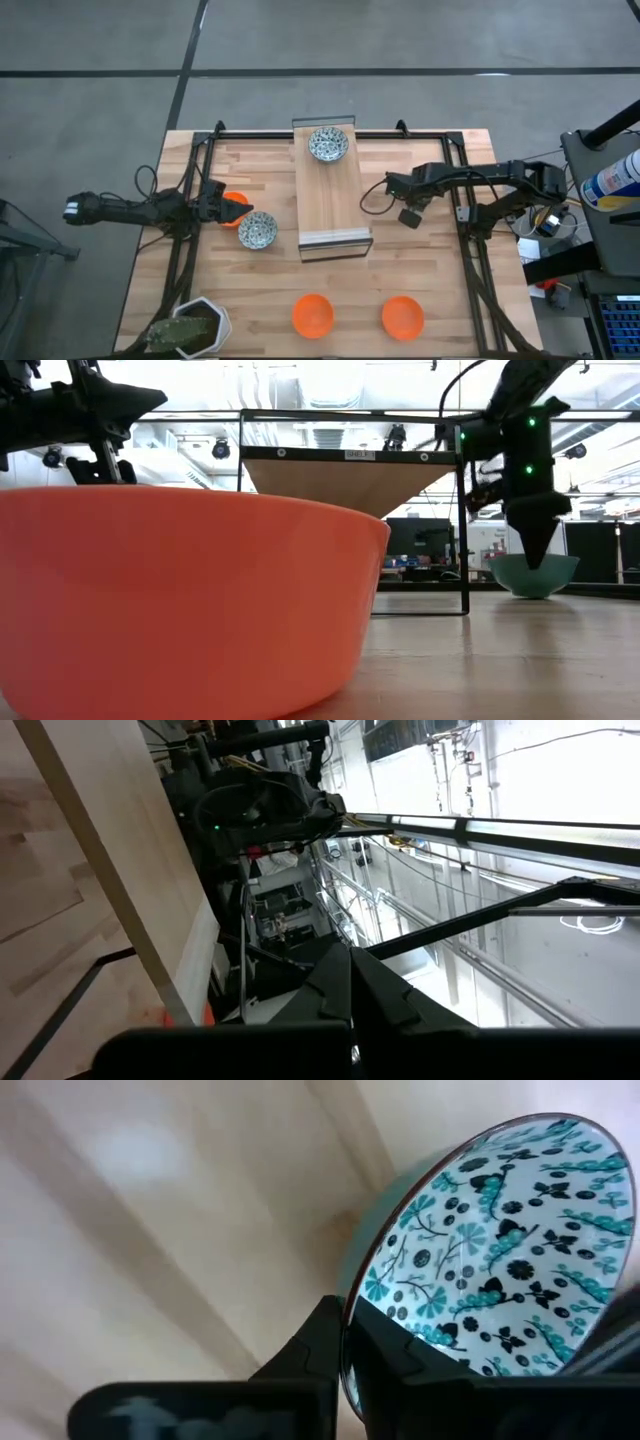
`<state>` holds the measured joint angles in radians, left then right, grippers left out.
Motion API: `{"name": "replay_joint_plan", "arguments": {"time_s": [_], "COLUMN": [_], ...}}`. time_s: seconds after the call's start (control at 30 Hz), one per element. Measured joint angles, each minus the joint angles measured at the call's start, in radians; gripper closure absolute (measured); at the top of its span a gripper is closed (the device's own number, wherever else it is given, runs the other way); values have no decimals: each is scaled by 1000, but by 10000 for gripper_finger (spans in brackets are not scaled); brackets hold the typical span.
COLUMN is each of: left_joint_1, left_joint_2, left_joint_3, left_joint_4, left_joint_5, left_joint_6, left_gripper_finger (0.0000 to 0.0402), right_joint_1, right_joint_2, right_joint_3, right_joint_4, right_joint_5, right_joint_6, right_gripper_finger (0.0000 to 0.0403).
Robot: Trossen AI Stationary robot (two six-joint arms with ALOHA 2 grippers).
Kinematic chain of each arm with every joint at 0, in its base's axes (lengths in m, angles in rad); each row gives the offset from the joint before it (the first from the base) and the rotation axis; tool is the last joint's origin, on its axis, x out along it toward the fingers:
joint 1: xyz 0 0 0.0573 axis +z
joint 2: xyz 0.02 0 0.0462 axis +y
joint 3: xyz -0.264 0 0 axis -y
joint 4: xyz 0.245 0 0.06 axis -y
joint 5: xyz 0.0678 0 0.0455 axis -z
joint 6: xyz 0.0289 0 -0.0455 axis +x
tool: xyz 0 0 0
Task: Pick & Place Mini bowls
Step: Stack the right blue bowl on top of the blue bowl on the shelf
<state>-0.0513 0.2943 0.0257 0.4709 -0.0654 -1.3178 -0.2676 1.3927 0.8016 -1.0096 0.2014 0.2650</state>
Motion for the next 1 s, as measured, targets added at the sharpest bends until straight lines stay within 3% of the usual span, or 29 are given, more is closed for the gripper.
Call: {"name": "replay_joint_plan", "arguments": {"time_s": [0.47, 1.0], "left_joint_1": [0, 0], "left_joint_2": [0, 0], "left_joint_3": [0, 0], "left_joint_4": [0, 0], "left_joint_5": [0, 0], "left_joint_6": [0, 1], "left_gripper_finger": [401, 401], "right_joint_1": [1, 1], "right_joint_2": [-23, 18], "right_joint_3": [196, 601], "right_joint_4": [-151, -257], "right_joint_5": [57, 90], "right_joint_6": [-149, -377], "right_gripper_finger": [392, 392]}}
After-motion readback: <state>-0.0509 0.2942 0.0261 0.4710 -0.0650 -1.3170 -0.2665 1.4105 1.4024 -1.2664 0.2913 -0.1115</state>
